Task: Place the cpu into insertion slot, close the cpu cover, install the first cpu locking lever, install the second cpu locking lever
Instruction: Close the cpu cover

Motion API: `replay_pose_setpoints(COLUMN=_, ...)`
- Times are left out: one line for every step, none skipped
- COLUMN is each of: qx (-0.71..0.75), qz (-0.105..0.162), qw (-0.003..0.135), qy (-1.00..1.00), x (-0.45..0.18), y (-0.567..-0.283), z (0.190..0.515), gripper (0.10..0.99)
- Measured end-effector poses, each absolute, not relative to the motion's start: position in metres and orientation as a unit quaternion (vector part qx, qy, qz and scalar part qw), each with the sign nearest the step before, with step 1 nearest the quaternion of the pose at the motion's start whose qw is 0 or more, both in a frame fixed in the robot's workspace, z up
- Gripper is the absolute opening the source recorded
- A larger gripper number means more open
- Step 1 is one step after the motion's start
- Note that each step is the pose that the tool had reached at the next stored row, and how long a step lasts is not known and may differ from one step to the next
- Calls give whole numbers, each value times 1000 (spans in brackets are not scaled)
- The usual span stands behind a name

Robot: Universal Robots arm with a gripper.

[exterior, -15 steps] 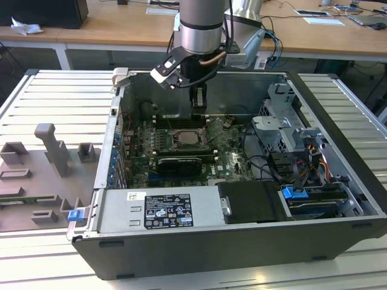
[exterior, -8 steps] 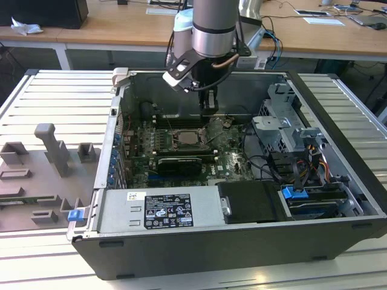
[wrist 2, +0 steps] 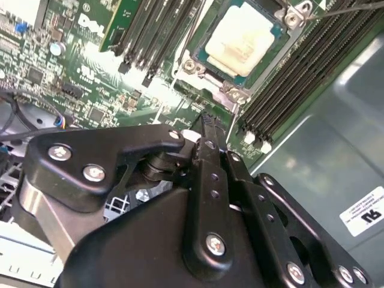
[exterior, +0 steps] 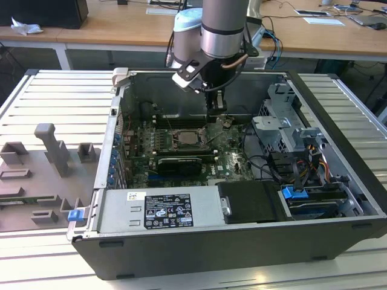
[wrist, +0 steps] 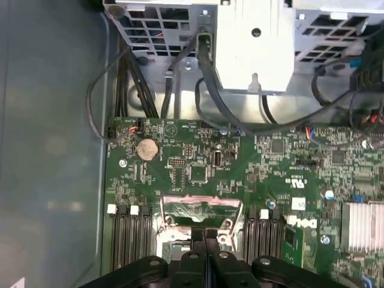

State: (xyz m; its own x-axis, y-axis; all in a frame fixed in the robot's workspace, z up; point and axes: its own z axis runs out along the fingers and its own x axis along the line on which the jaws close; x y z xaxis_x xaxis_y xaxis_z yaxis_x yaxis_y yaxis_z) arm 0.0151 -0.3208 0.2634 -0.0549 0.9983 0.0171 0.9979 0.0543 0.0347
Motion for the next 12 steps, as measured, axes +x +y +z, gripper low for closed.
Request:
replay_pose_setpoints(qx=687, qz=18, qw=6, qy=726, x=17, y=-320, z=263, gripper=106)
replay_pose_setpoints(qx=687, qz=18, qw=6, qy=726, x=20, y=-319, z=263, gripper=106)
replay_pose_setpoints(qx=687, qz=18, qw=6, qy=726, x=22, y=-319, z=263, gripper=106)
replay_pose_setpoints(qx=687, qz=18, qw=6, qy=726, x=24, y=-319, z=263, gripper=106)
replay_pose_setpoints(qx=688, qz=18, qw=6, qy=725, x=27, y=-319, z=263, gripper=106)
replay_pose_setpoints(qx=690, qz=18, qw=6, qy=723, x=30, y=-319, z=263, gripper=106)
replay_pose_setpoints(qx=693, qz=18, qw=6, qy=720, x=32, y=-319, z=262, gripper=106)
replay_pose_setpoints(qx=695, qz=18, qw=6, qy=719, x=34, y=-318, z=262, gripper=106)
replay_pose_setpoints(qx=697, qz=18, qw=6, qy=717, x=36, y=-318, z=262, gripper=106)
replay_pose_setpoints(qx=697, qz=18, qw=6, qy=717, x=40, y=-318, z=262, gripper=106)
replay_pose_setpoints(qx=697, qz=18, qw=6, qy=717, x=43, y=-318, z=262, gripper=106)
replay_pose_setpoints(qx=697, qz=18, qw=6, qy=717, x=45, y=-317, z=262, gripper=106)
